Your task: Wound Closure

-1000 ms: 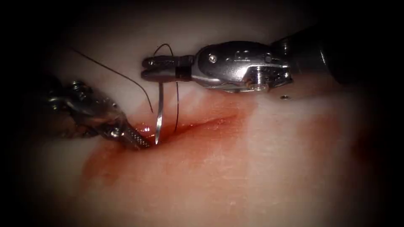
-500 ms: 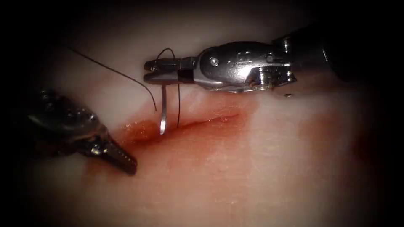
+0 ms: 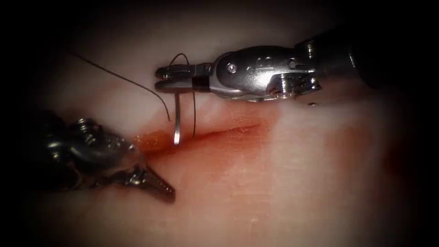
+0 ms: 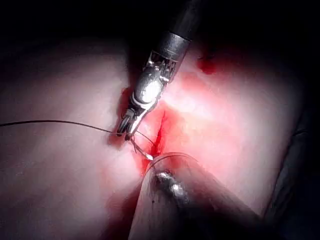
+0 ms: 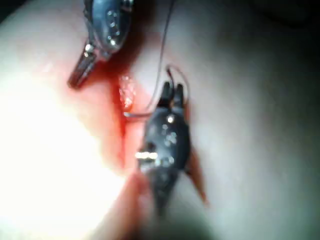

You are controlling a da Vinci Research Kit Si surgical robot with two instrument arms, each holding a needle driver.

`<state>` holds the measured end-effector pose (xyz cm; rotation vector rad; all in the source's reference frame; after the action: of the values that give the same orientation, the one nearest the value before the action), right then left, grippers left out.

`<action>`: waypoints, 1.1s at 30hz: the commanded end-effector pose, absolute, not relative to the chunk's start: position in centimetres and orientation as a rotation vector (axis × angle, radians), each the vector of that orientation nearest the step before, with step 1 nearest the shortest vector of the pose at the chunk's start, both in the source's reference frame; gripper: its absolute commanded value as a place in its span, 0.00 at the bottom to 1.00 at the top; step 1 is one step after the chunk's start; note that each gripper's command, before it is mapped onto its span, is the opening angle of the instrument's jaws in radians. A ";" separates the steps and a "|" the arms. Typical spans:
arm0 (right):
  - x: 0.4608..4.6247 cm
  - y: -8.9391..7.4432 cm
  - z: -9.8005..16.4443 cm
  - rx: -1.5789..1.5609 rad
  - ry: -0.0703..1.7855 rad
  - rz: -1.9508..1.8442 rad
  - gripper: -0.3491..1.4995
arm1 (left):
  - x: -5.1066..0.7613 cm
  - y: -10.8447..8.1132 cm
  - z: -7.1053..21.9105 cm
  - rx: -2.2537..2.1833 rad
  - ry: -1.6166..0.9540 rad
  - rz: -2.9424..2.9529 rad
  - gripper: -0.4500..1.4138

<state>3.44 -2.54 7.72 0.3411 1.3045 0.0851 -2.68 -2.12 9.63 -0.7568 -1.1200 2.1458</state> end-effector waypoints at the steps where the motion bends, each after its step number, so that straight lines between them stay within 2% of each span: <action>1: 3.50 -2.6 7.8 0.354 1.308 0.089 0.00 | -2.73 -2.2 9.7 -0.759 -1.122 2.148 0.26; 16: 3.54 -2.6 7.8 0.415 1.307 0.147 0.00 | -2.74 -2.3 9.9 -0.751 -1.133 2.171 0.24; 33: 3.55 -2.5 7.7 0.573 1.301 0.451 0.00 | -2.73 -2.4 10.0 -0.750 -1.133 2.181 0.23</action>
<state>3.48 -2.42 7.66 0.5739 1.2994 0.4591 -2.68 -2.37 9.90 -0.7496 -1.1297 2.1817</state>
